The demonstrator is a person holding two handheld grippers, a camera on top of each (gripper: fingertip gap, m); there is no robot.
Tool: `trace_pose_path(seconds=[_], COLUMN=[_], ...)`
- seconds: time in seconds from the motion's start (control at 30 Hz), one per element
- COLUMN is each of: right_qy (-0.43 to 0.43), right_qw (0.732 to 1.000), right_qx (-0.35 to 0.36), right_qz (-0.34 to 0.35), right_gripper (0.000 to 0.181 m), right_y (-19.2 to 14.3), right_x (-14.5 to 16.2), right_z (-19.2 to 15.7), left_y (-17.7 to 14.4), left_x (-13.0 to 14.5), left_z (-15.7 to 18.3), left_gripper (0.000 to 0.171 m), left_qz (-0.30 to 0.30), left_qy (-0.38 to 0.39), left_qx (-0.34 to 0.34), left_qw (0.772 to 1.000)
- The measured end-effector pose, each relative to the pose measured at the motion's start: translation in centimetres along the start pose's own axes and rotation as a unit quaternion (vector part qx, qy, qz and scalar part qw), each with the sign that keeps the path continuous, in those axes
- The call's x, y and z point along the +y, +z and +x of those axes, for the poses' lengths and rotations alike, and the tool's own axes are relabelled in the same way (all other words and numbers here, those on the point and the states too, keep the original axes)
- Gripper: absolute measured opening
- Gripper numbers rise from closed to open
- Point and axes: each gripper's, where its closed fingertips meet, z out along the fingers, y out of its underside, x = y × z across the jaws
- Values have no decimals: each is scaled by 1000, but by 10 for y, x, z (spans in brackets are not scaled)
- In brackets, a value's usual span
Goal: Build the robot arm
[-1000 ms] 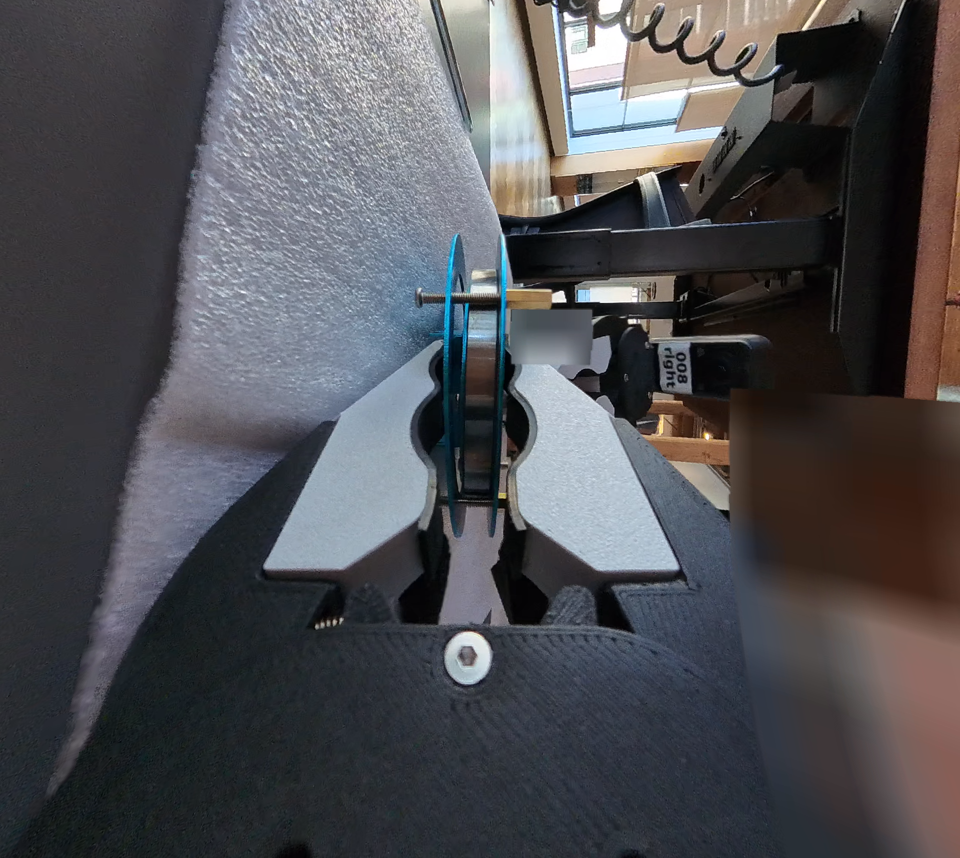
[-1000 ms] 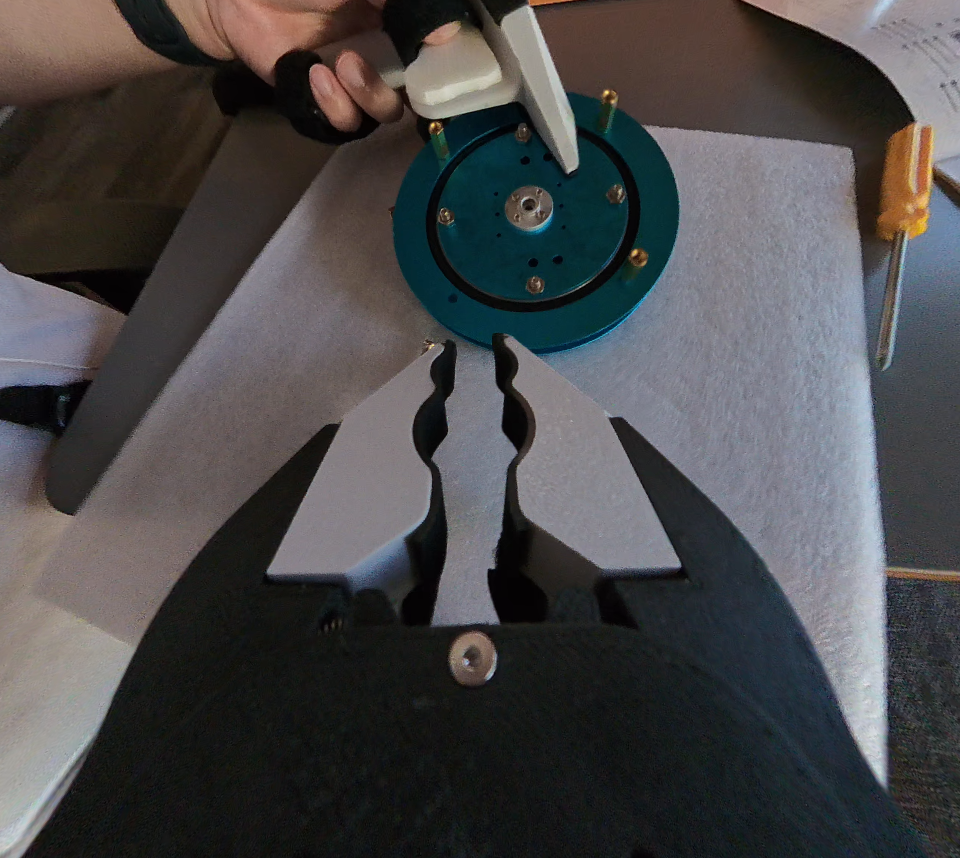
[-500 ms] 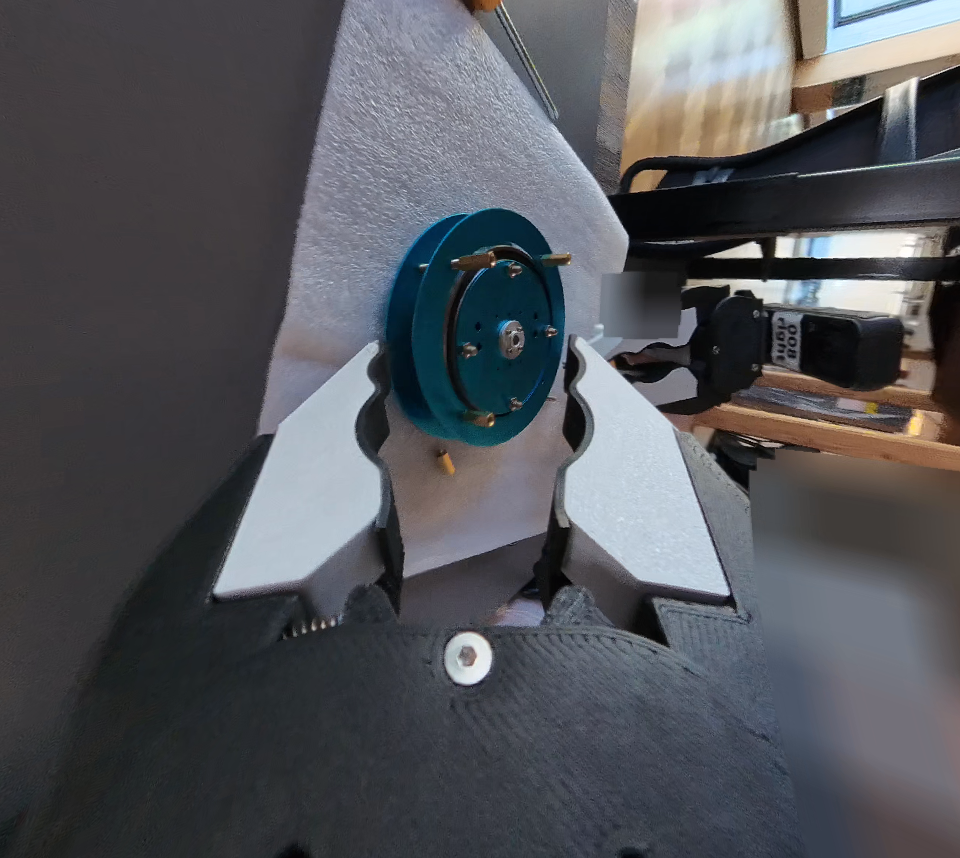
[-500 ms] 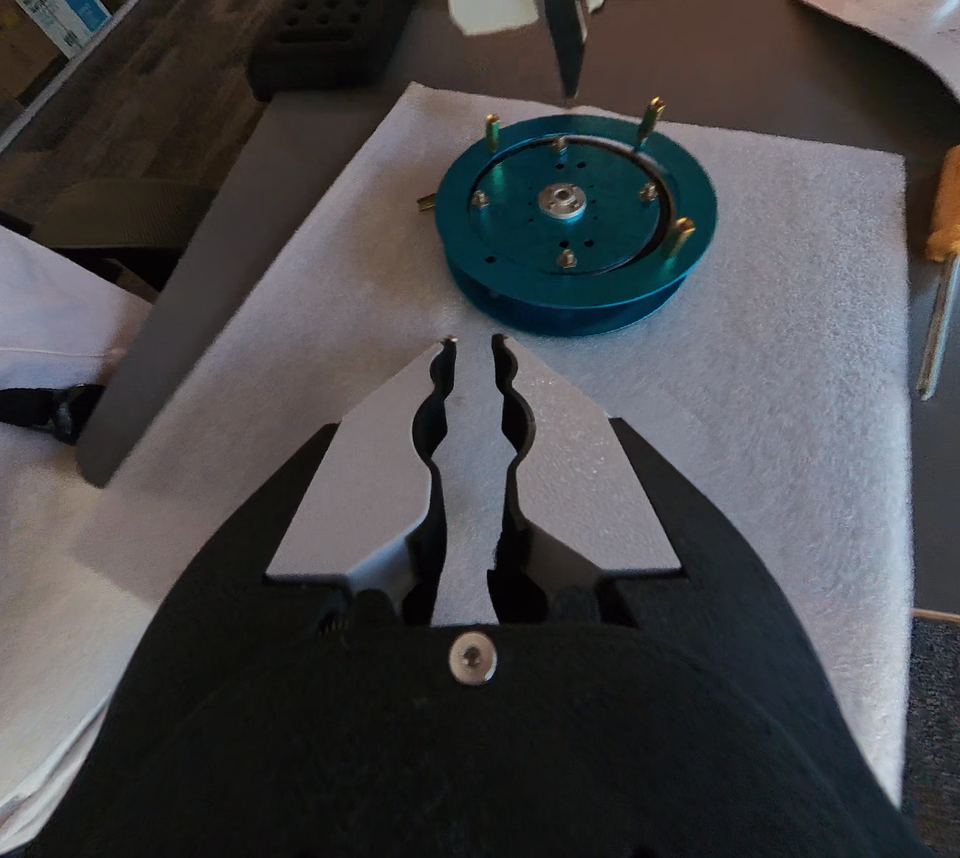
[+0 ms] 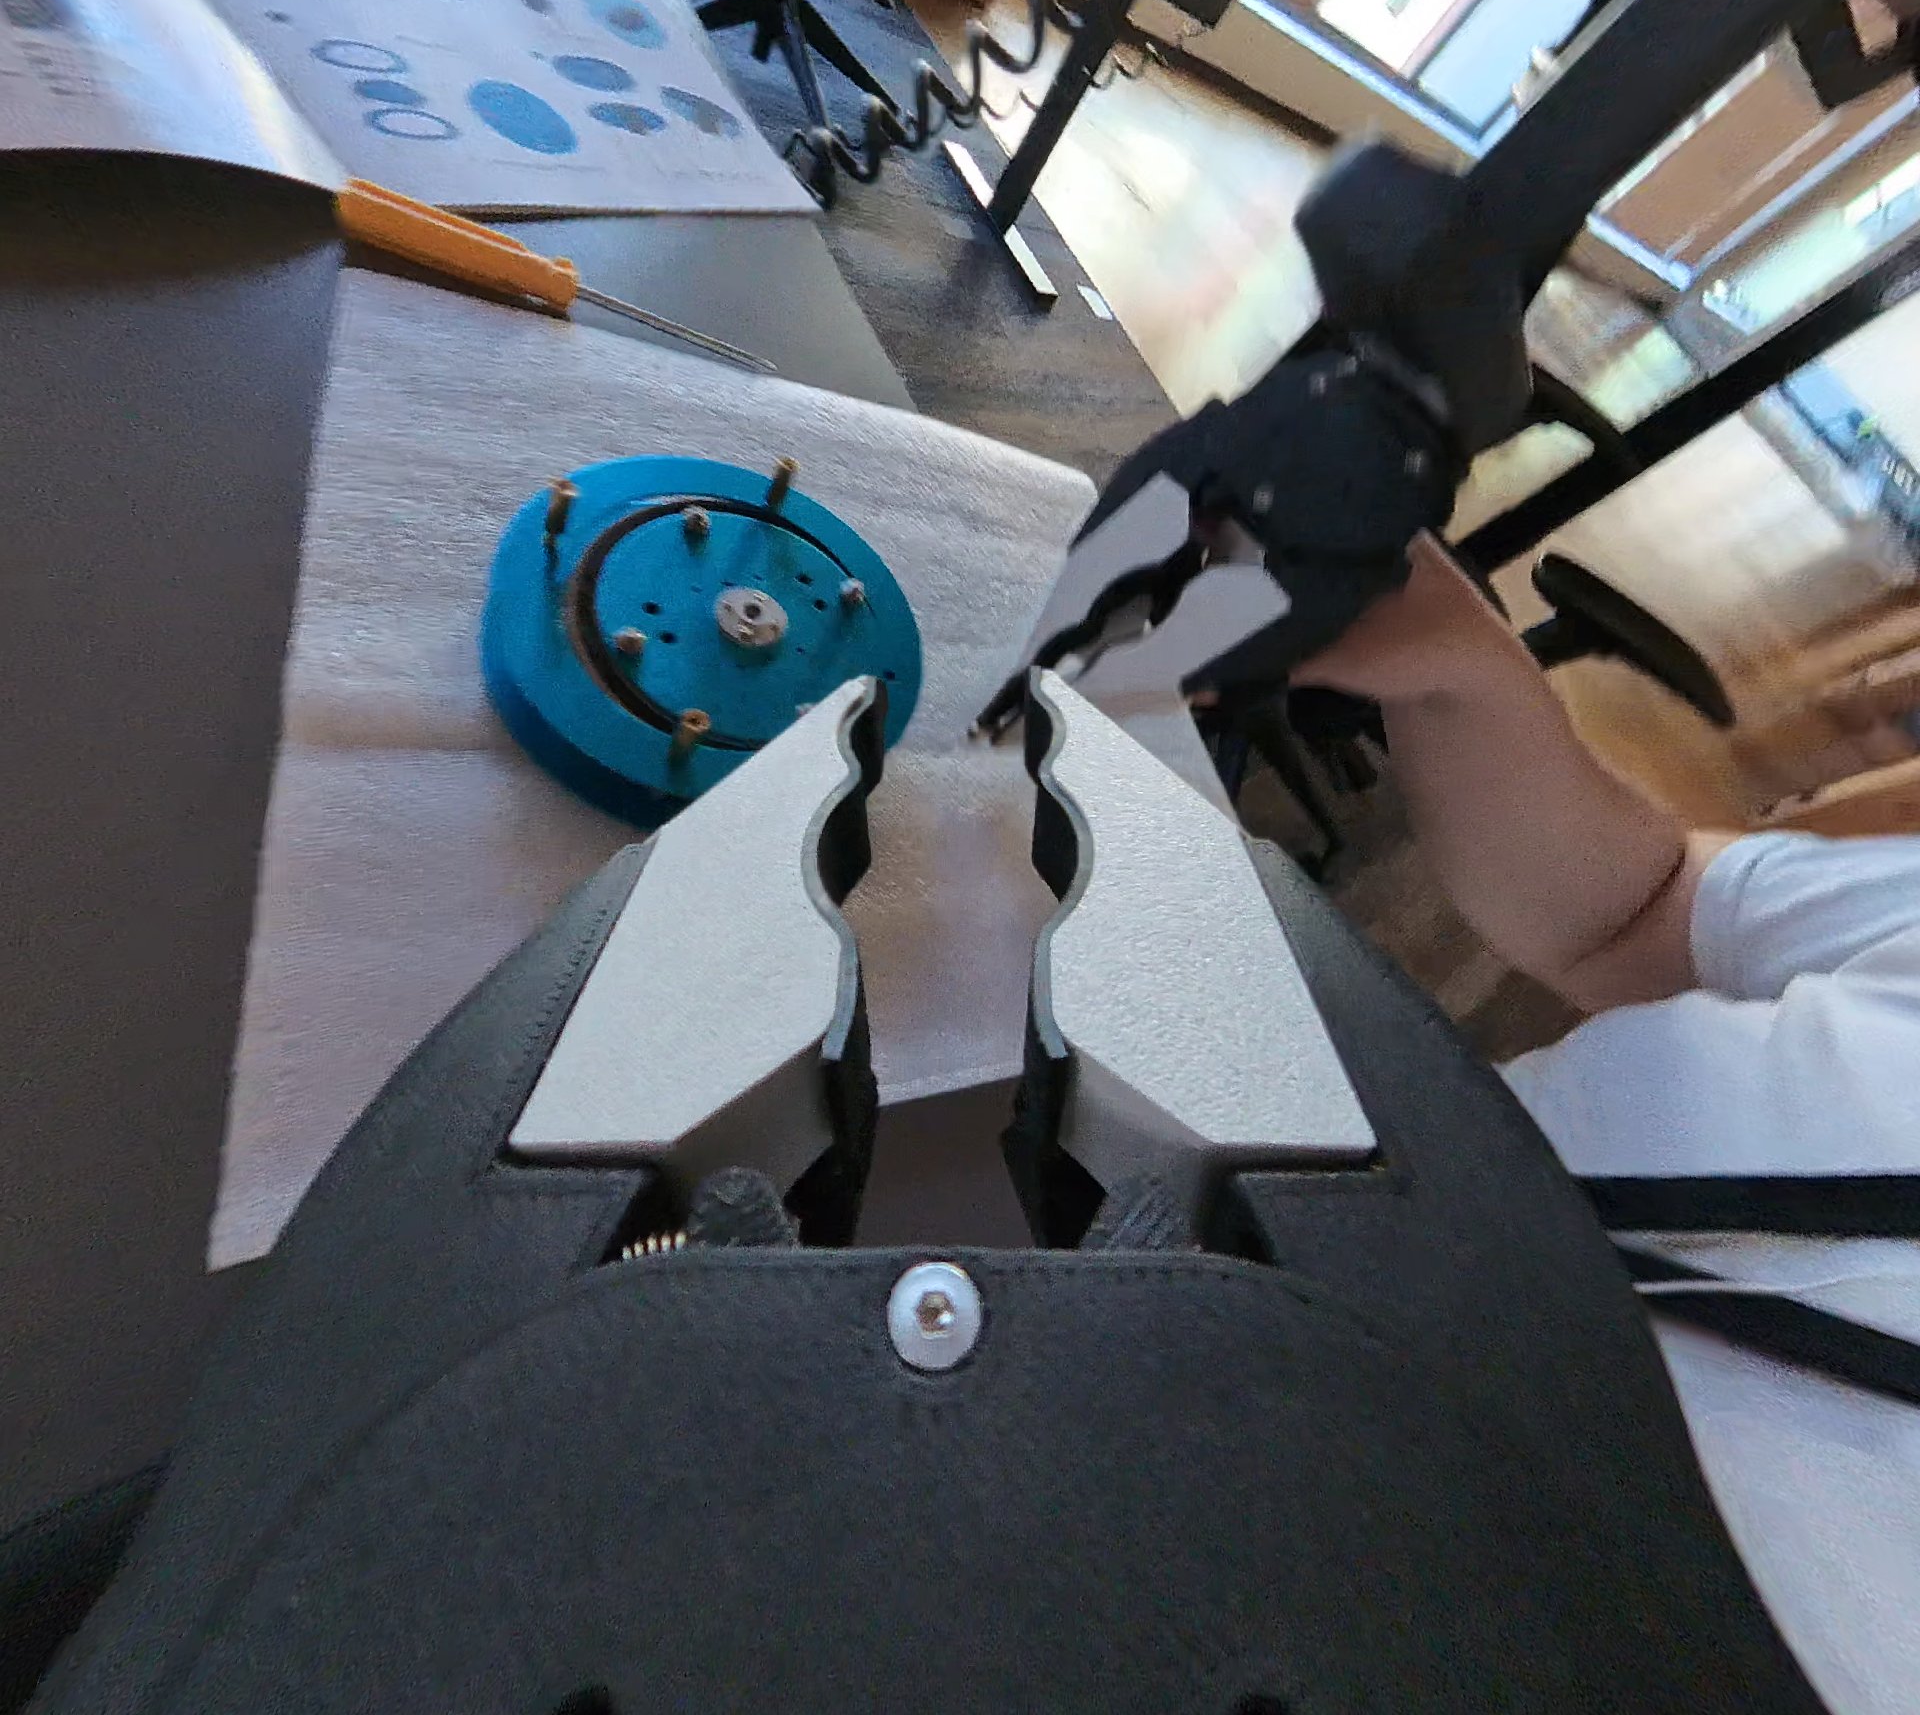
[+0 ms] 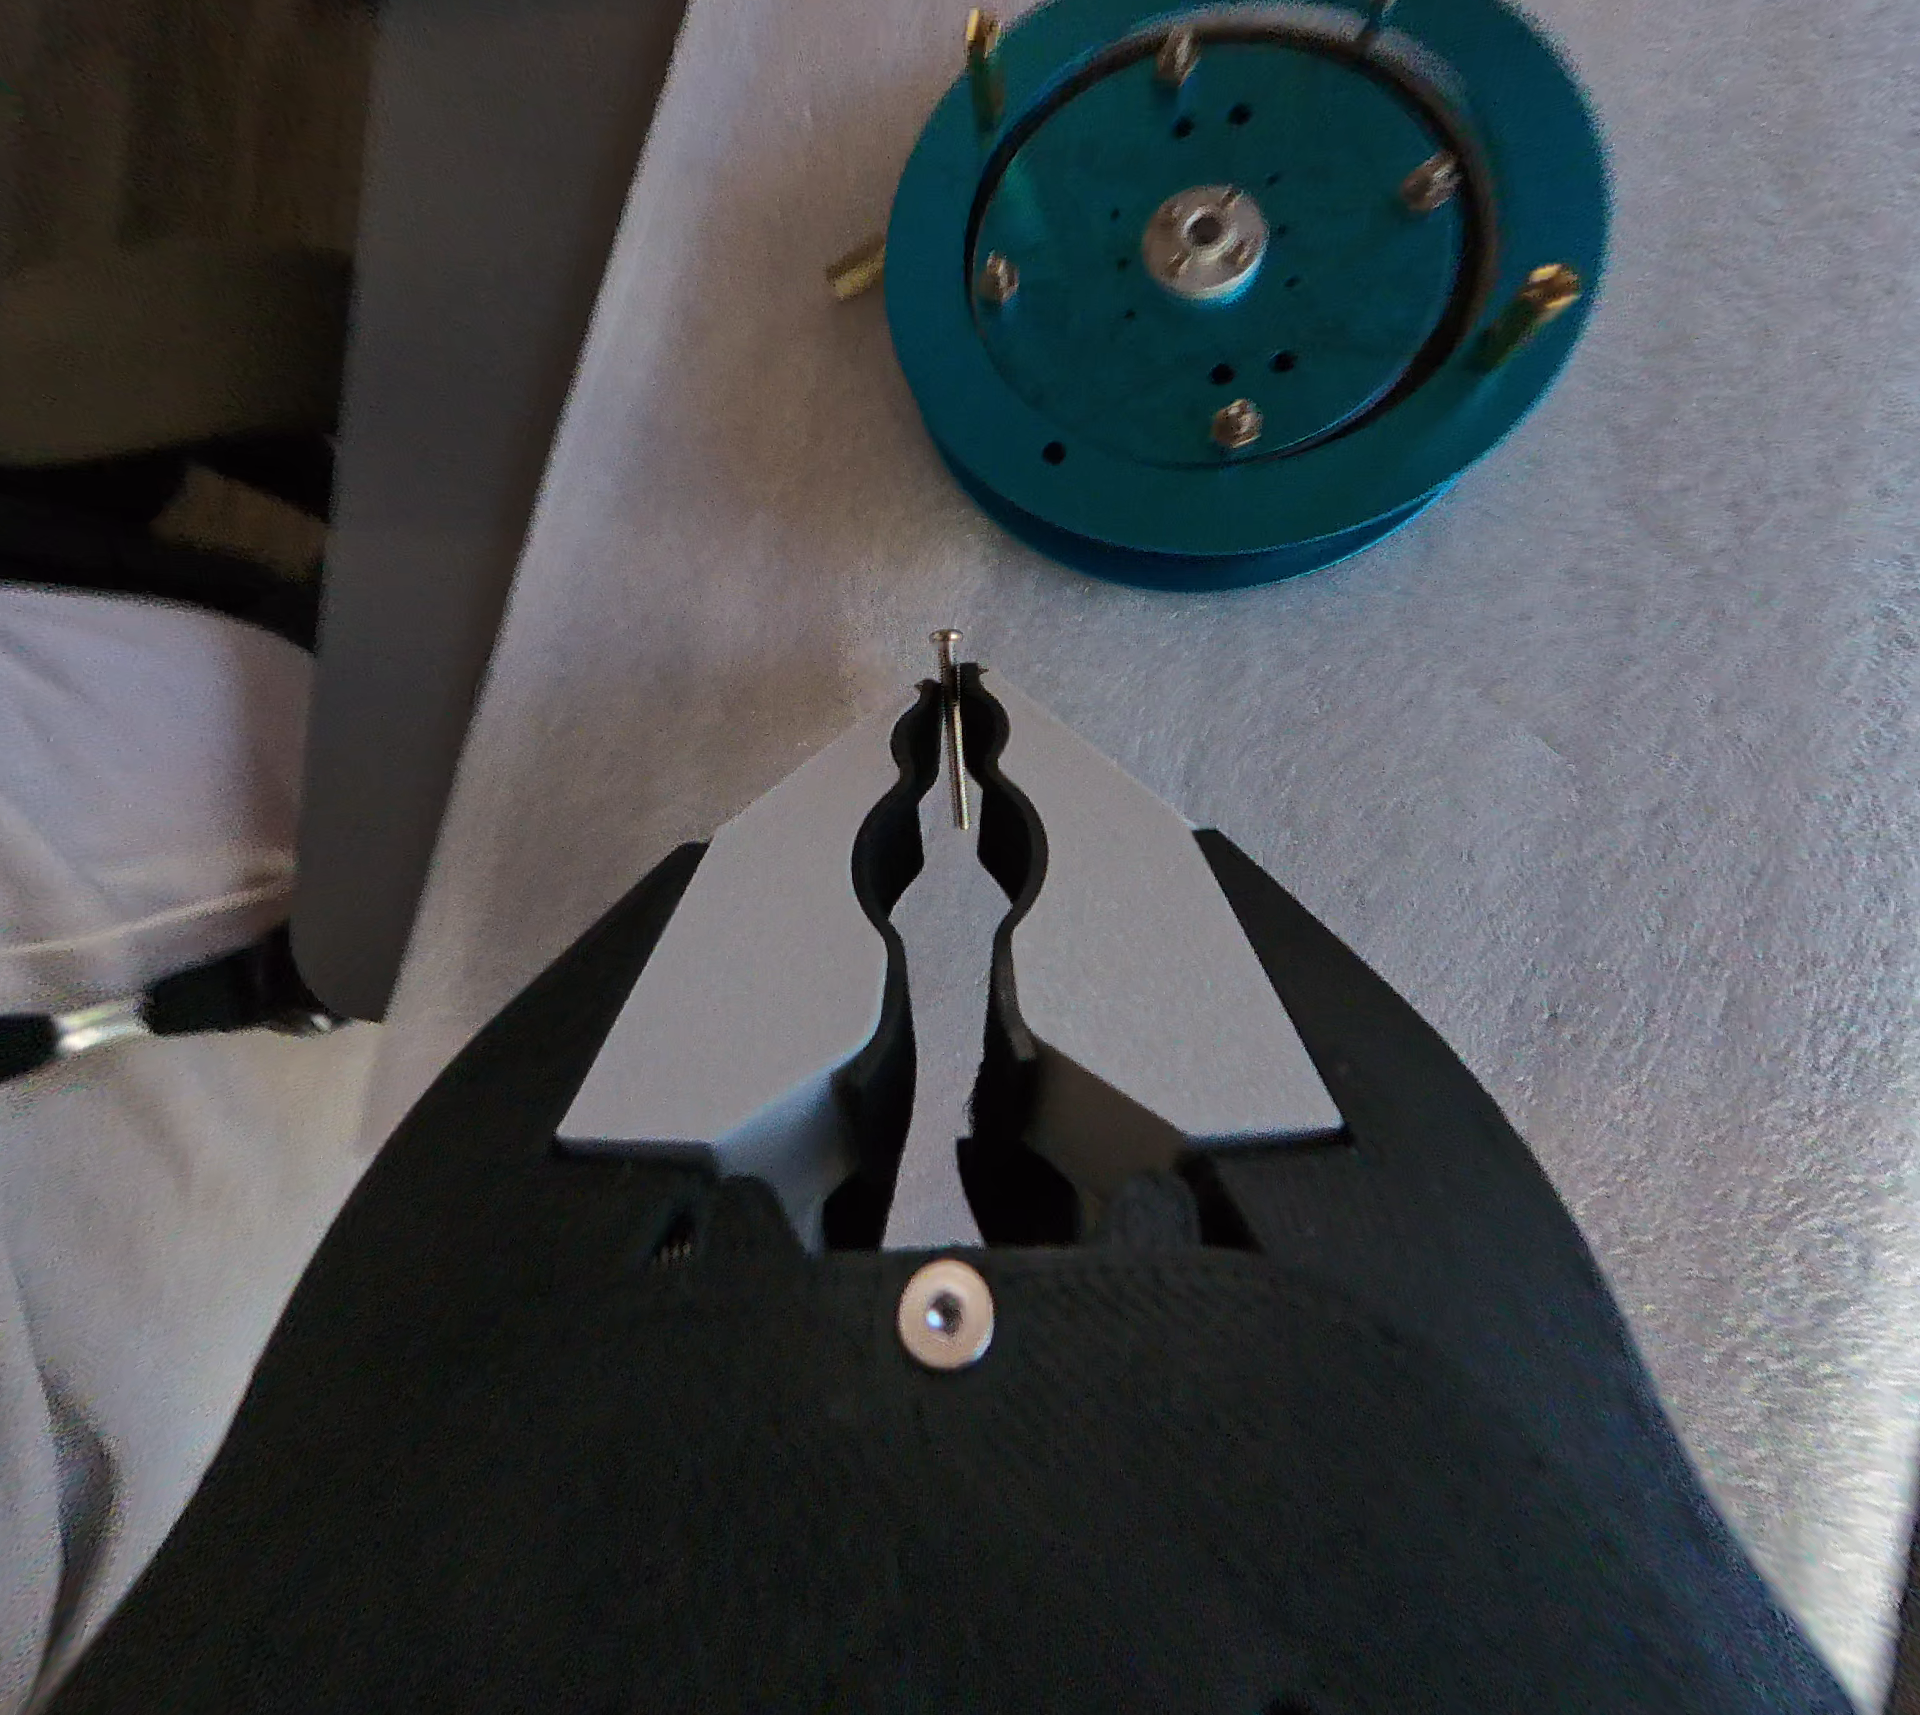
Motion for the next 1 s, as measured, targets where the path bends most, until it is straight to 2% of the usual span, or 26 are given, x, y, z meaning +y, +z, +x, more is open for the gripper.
trace_pose_path(seconds=[0.07,0.1,0.13,0.2,0.23,0.3,0.43,0.53,0.6,0.63,0.7,0.73,0.8,0.83,0.9,0.93,0.97,1.0], right_qy=[55,94,143,229,258,284,283,264,255,236,160,102,-54,-137,-294,-367,-428,-483], right_qw=[989,969,936,858,828,793,768,774,780,791,833,854,901,913,896,880,857,826], right_qx=[-41,-85,-132,-212,-236,-260,-292,-281,-271,-260,-217,-180,-56,9,99,127,171,212], right_qz=[129,212,293,408,439,472,495,502,503,500,484,477,426,385,317,275,231,197], right_gripper=[1,2,1,1,1,1,1,1,1,1,2,12,51,58,58,46,33,31], right_y=[-19,-34,-52,-81,-88,-93,-99,-100,-102,-102,-102,-105,-109,-109,-106,-99,-92,-86], right_x=[-22,-37,-50,-64,-66,-68,-76,-79,-79,-77,-70,-67,-60,-56,-57,-56,-56,-57], right_z=[-6,-12,-15,-13,-12,-13,-29,-35,-35,-35,-36,-35,-30,-30,-44,-54,-56,-56], left_y=[10,16,23,36,41,49,60,62,61,60,56,52,42,37,29,27,25,24], left_x=[17,24,29,31,28,19,9,4,4,6,13,17,26,30,36,38,41,42], left_z=[16,24,33,49,57,70,84,92,91,92,92,92,92,90,87,85,84,85], left_gripper=[26,26,27,26,26,24,19,1,0,0,1,1,1,1,1,1,1,1], left_qz=[-2,0,6,37,59,91,109,118,114,103,61,32,-46,-82,-146,-169,-193,-212], left_qy=[32,32,26,10,8,17,27,6,-15,-25,-46,-62,-108,-132,-168,-182,-193,-205], left_qx=[29,50,76,121,140,160,175,206,218,225,240,251,281,285,284,278,274,275], left_qw=[999,998,997,992,988,983,978,971,969,969,968,966,953,946,933,928,922,915])
